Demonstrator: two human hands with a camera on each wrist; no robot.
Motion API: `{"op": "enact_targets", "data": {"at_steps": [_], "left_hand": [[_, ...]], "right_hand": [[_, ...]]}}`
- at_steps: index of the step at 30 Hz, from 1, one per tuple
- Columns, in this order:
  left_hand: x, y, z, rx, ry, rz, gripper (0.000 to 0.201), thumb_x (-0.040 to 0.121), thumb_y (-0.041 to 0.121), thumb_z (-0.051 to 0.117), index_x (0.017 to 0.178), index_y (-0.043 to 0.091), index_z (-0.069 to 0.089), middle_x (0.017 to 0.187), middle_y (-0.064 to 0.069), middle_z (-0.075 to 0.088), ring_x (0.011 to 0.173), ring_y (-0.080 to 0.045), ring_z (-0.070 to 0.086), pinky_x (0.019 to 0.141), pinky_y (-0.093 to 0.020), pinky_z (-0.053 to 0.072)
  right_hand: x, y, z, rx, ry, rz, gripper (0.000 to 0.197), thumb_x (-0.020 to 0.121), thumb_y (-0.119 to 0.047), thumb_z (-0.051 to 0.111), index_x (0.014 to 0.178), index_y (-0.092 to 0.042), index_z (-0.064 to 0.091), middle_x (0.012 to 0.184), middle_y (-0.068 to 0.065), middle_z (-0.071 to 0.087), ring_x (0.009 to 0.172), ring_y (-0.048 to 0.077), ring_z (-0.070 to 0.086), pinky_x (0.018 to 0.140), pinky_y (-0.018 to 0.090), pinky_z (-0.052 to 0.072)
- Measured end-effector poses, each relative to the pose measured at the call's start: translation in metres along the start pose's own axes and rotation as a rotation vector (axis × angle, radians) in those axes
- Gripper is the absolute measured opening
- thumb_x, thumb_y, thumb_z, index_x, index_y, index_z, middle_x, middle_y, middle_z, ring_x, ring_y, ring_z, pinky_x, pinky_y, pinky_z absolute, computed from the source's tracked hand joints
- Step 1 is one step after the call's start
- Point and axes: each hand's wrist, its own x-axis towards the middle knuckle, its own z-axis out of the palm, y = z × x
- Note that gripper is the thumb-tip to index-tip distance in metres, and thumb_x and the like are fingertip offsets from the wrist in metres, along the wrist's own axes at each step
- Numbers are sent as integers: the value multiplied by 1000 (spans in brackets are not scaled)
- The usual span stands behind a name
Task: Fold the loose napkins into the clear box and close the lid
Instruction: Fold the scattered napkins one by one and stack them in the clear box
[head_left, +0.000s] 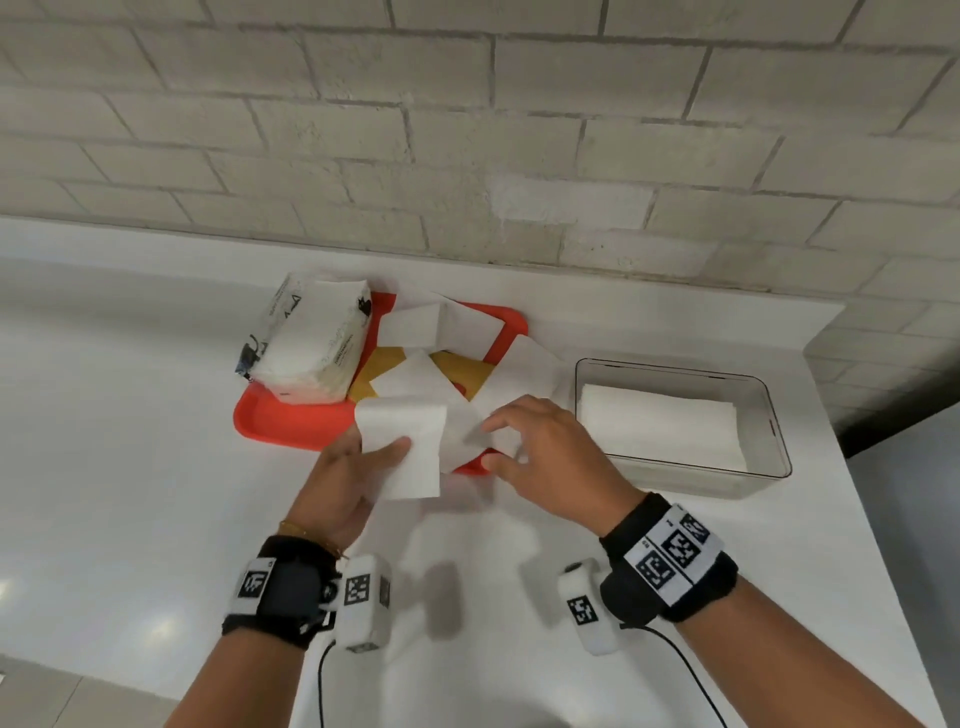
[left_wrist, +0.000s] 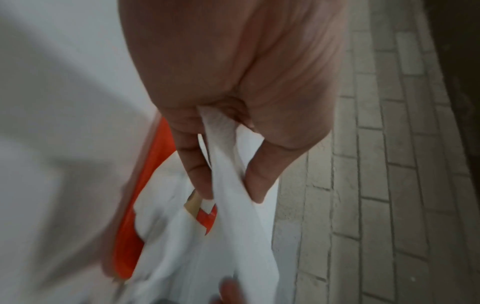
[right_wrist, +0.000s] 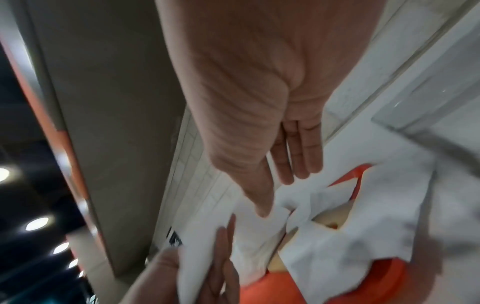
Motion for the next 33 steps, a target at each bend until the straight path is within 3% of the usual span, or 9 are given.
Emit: {"op": "enact_targets", "data": {"at_steps": [6, 11, 14, 19, 21, 24, 26, 28, 33], "left_hand": [[-31, -28, -37, -20, -45, -65, 48, 76, -12, 75, 123, -2, 70, 129, -29, 67, 116, -43, 68, 97, -50, 58], [-40, -27, -57, 24, -25, -152, 33, 90, 24, 78, 115, 3, 73, 106, -16, 78, 92, -30, 77, 73, -36, 61], [-33, -27, -67, 204, 37, -180, 44, 93, 47, 68, 111, 8, 76, 103, -15, 79, 89, -29, 77, 70, -35, 59], [-23, -31, -80, 268, 57, -103, 60, 89, 54, 73, 102, -5, 70, 93, -21, 75, 85, -33, 72, 77, -43, 56], [-20, -32, -83, 249, 39, -68, 63, 82, 50, 83, 102, -8, 69, 95, -22, 74, 85, -34, 70, 78, -46, 55], [-19, -27, -85, 186, -14, -23, 36, 86, 24, 82, 116, 7, 74, 114, -20, 76, 105, -42, 72, 92, -53, 57], [-21, -21, -82, 108, -81, -12, 42, 90, 5, 75, 130, 13, 68, 125, -18, 73, 115, -41, 69, 99, -54, 55], [-20, -18, -80, 47, -129, 3, 48, 93, 1, 69, 138, 14, 62, 132, -16, 70, 120, -39, 68, 103, -54, 52], [-16, -13, -74, 59, 17, 7, 34, 100, 31, 64, 129, 16, 70, 125, -11, 74, 118, -34, 70, 101, -51, 54]], "right_hand": [[46, -5, 59, -349, -154, 227, 67, 89, -25, 72, 146, -9, 42, 144, 14, 43, 131, 32, 45, 108, 38, 44], [68, 5, 83, -373, -157, 382, 78, 89, -30, 73, 150, -4, 32, 149, 19, 40, 139, 35, 39, 114, 40, 40], [73, 9, 87, -444, -111, 392, 72, 88, -32, 75, 144, -5, 39, 142, 17, 47, 132, 33, 45, 109, 38, 44], [70, 11, 90, -575, -93, 381, 41, 89, -15, 66, 128, -6, 56, 133, 12, 53, 123, 26, 50, 96, 31, 48], [67, 13, 91, -606, -75, 373, 36, 89, -8, 61, 125, -6, 60, 131, 10, 55, 122, 25, 52, 93, 30, 50], [64, 12, 91, -644, -35, 363, 31, 86, -3, 59, 116, -4, 68, 122, 11, 62, 112, 27, 58, 87, 33, 53], [60, 14, 90, -651, -14, 343, 26, 83, -3, 61, 105, -2, 73, 111, 14, 67, 100, 31, 64, 80, 36, 55], [57, 16, 88, -666, -17, 331, 22, 78, -7, 64, 96, -1, 75, 98, 15, 70, 90, 33, 66, 75, 38, 57], [45, -13, 53, -552, 240, 215, 22, 81, -16, 63, 96, -1, 69, 86, 15, 69, 80, 34, 64, 67, 38, 55]]}}
